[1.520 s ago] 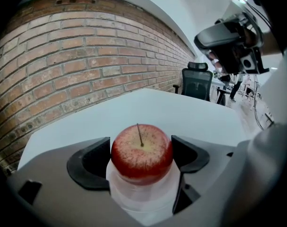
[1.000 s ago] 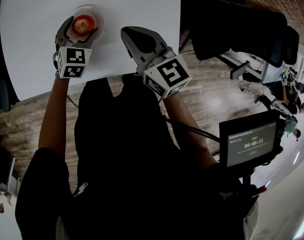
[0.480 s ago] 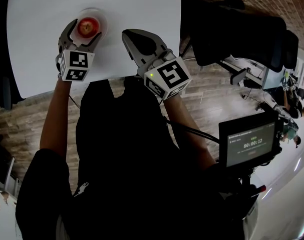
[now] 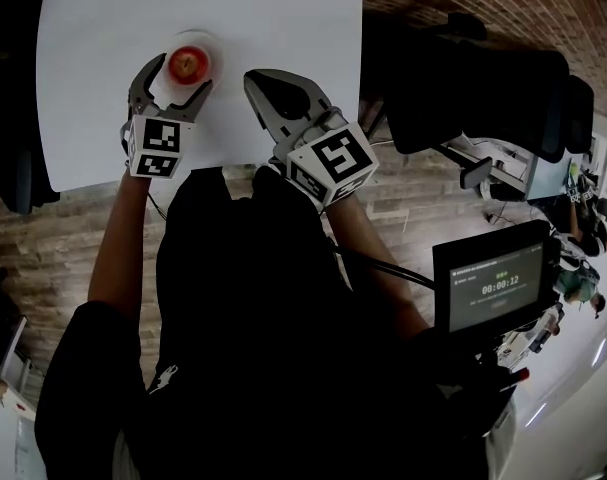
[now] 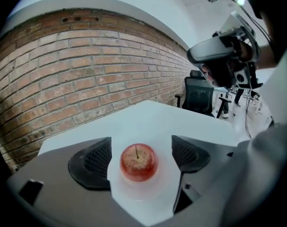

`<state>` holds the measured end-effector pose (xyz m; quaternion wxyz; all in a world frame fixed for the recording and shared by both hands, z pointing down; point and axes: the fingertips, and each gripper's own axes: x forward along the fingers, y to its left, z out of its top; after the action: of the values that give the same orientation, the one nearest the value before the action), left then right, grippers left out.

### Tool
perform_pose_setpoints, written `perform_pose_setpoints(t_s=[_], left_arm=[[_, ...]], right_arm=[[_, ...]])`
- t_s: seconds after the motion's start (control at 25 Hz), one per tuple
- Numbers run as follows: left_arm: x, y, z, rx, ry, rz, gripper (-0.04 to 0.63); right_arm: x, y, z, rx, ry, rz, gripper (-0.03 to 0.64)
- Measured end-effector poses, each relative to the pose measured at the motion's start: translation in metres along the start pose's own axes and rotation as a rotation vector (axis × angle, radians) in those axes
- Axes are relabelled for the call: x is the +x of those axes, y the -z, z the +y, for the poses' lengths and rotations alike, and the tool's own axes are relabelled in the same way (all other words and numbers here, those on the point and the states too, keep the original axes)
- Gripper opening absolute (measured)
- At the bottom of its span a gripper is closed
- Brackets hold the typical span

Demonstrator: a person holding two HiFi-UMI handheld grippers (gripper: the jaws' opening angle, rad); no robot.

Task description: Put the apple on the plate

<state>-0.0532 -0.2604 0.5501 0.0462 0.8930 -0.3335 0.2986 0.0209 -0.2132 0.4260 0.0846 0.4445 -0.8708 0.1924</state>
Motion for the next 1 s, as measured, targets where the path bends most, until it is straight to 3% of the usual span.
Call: perform_pose_setpoints(t_s=[0.44,1.0], left_arm=[[-0.058,-0.037,-0.005,-0.024,-0.087,-0.054,0.224],[-0.122,-0.06,-0.024,-0.133,-0.178,-0.129,0.041]], right_arm=[[-0.008,-0.034,0.034,-0.069,-0.106,-0.066,0.003],[-0.031,-0.045,0.061,-0.105,-0.208,-0.089,0.003]])
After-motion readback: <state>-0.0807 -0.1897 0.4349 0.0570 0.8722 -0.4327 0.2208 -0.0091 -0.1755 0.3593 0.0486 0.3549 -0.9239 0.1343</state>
